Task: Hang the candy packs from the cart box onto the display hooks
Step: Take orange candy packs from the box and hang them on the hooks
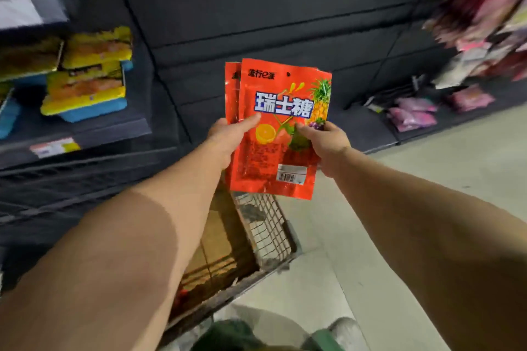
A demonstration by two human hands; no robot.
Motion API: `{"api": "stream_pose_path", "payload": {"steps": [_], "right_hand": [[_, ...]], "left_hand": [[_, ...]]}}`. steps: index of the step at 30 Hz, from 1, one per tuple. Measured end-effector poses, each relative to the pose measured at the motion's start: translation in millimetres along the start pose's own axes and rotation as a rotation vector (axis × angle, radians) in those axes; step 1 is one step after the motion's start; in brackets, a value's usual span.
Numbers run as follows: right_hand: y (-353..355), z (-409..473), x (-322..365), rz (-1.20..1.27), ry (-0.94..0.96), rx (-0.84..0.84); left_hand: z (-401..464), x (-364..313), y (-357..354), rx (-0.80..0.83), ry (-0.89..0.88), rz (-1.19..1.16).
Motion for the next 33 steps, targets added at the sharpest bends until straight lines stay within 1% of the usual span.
{"api": "stream_pose_path", "payload": {"steps": [3,8,10,13,15,18,22,25,30,33], "right_hand": [[98,11,21,0.082,0.068,-0.086],[267,24,42,0.13,0.14,-0.231],[326,26,48,0.126,0.174,-0.287],[399,30,53,0.151,0.182,-0.352],[439,32,55,0.189,0.177,-0.393],[485,38,60,0.242,0.182,-0.45],[537,58,74,0.285,0.218,-0.524],[579,84,87,0.274,0.214,-0.583],[656,141,131,0.28,0.231,-0.728],[698,177,164,0.333,0.235,-0.77]], "left_hand": [[-12,-29,-97,0.084,-0.043,-0.014],[-41,-54,-264,0.149,-0.145,0.05],[-53,-62,-323,0.162,-0.193,0.065],[-66,-66,-397,0.209,-0.197,0.036],[-72,-71,-437,0.239,-0.196,0.02],[-75,-85,-488,0.271,-0.204,0.064],[-55,-105,-547,0.285,-0.214,0.099],[-32,-120,-599,0.315,-0.213,0.09],[2,-171,-697,0.396,-0.252,0.062],[19,-213,-755,0.432,-0.332,0.101]]}}
Point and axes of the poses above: each hand's wrist, its own z-axis towards the middle knuckle, its own y-axis out of the back of the hand, x = y × z, the point moved 6 cm from there along z, towards the middle knuckle, and after that the axes turned 2 degrees about y, right-handed, at the moved point
